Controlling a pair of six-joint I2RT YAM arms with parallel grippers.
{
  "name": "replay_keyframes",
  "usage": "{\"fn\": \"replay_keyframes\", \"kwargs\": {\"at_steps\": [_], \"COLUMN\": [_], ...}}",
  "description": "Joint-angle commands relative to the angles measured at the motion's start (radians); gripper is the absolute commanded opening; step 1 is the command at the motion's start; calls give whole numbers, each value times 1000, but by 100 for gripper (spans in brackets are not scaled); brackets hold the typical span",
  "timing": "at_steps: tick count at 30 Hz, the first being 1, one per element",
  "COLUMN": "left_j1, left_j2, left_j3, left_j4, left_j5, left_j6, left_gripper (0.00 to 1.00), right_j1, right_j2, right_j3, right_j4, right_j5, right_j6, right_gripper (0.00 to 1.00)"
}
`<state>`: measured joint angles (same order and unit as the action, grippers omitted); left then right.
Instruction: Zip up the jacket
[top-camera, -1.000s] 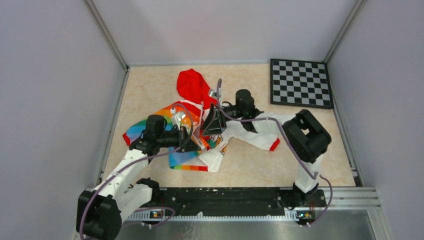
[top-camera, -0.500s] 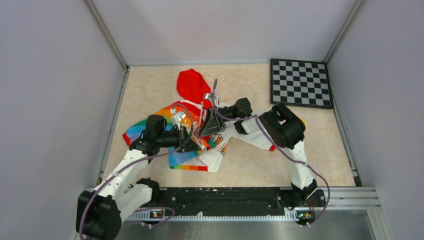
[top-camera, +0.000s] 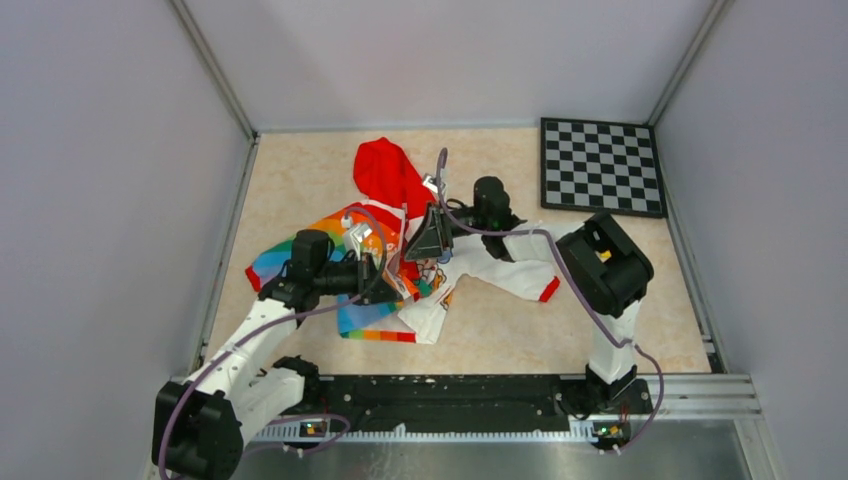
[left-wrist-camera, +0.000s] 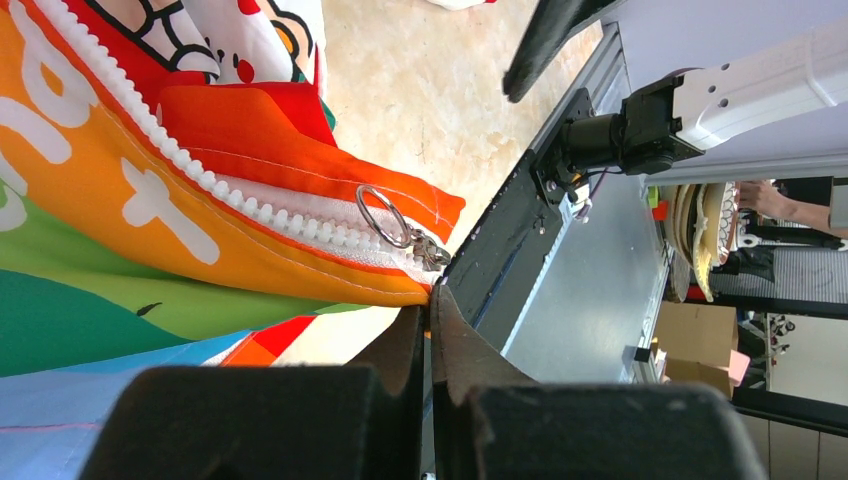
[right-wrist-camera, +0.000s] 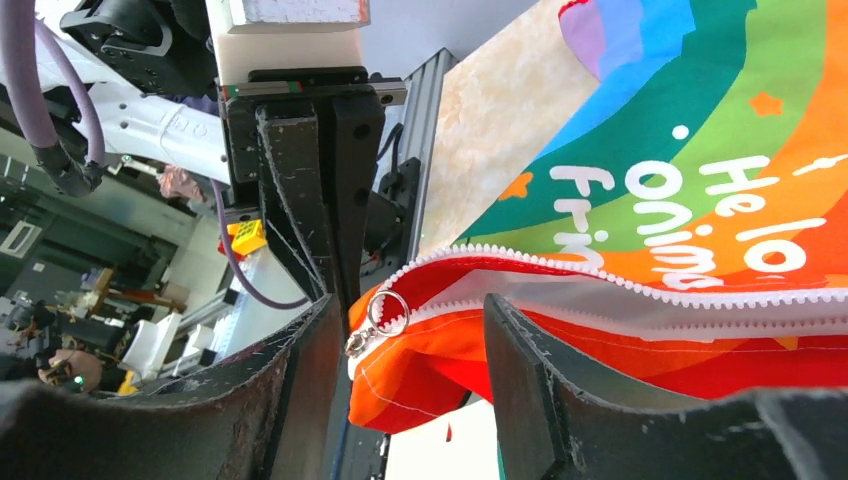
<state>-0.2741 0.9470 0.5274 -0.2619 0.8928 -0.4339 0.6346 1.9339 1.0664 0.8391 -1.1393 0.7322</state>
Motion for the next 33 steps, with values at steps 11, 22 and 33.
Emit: {"fn": "replay_keyframes", "kwargs": {"at_steps": [11,22,33], "left_j1": [-5,-5,-4], "left_j2": [-9,-7,-2], "left_j3": [-3,-3,-1], "left_j4": [46,47,47], "left_j5": [29,35,39], "left_j6": [18,17,17], "left_gripper": [0,0,0], "right_j1": [42,71,94], "right_j2": [39,54,63], "right_j3": [41,66,53], "right_j4": [-20,35,54], "right_j5": [-56,-80,-92], "right_j6": [-48,-1,12], "right_gripper": [50,39,36]}}
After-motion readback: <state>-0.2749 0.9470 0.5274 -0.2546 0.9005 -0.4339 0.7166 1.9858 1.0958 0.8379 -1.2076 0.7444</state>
